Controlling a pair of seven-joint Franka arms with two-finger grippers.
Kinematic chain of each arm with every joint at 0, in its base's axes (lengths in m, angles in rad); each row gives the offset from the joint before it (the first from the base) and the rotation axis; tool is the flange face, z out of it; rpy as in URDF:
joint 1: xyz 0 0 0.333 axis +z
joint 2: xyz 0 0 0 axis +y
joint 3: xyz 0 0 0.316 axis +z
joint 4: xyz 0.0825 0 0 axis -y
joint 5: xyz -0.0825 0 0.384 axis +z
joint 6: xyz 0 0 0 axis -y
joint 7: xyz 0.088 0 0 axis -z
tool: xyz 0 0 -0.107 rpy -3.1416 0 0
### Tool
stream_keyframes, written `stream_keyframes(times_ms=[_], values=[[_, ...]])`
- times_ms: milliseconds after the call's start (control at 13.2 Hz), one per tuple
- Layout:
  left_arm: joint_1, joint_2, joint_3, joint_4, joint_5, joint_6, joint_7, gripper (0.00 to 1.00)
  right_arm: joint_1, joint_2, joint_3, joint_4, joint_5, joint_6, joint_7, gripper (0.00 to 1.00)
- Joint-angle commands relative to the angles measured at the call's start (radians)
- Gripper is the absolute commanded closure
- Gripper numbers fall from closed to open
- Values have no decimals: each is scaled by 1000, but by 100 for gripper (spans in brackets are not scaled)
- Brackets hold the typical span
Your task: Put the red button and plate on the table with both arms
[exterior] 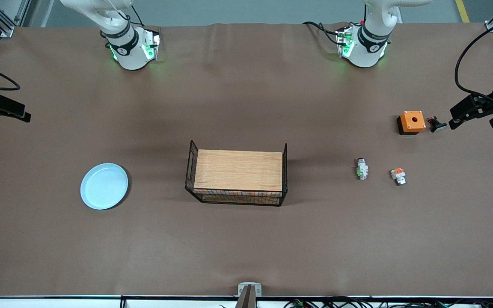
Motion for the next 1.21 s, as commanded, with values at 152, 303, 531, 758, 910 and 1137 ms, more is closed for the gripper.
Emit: stream_keyframes(times_ms=[152,303,531,758,910,1137], values=[[0,7,2,23,-20,-25,-2,0,1,-103,-2,-59,10,-40,17,0],[0,6,2,23,-20,-25,-2,0,4,-130,-2,-91,12,-37,48,0],[-1,6,2,23,-20,-25,-2,0,20,-186,-2,-114,13,-45,69,0],[0,6,2,23,-18,-25,-2,0,18,-206,-5,-161,15,-4,57,0],[0,6,2,23,-20,-27,-2,0,26,-205,-5,-167,4,23,24,0],[0,6,2,23,-20,-27,-2,0,49,-206,-11,-174,-19,36,-6,0]])
